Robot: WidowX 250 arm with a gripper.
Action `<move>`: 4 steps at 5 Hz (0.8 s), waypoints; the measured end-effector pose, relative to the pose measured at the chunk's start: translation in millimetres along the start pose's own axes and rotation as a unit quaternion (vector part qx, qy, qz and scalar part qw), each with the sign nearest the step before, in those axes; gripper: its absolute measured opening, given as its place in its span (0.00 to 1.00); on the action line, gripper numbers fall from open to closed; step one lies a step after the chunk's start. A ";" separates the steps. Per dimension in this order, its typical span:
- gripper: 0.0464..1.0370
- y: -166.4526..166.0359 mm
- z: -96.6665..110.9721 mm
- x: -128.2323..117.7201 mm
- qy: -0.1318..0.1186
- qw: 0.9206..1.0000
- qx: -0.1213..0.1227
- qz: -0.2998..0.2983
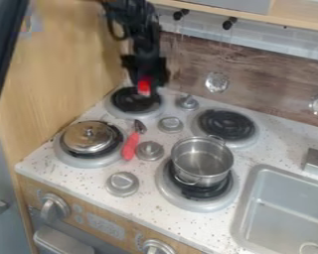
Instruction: Move the red toy over the upper left burner
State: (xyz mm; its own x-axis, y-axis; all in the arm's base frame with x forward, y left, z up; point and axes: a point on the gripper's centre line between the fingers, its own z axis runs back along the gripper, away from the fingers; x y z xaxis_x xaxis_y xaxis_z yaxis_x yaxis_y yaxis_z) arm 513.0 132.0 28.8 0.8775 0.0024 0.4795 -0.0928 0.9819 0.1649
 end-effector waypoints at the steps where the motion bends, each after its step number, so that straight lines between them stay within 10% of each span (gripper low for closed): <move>1: 0.50 18.9 -18.6 -10.6 0.024 0.999 0.012 0.026; 4: 0.58 22.9 -44.3 -13.8 0.051 0.998 0.008 0.044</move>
State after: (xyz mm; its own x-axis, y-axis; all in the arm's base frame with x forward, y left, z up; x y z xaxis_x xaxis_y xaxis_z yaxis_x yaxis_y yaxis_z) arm 519.6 162.8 -12.2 0.9093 0.1081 0.4019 -0.1782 0.9738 0.1412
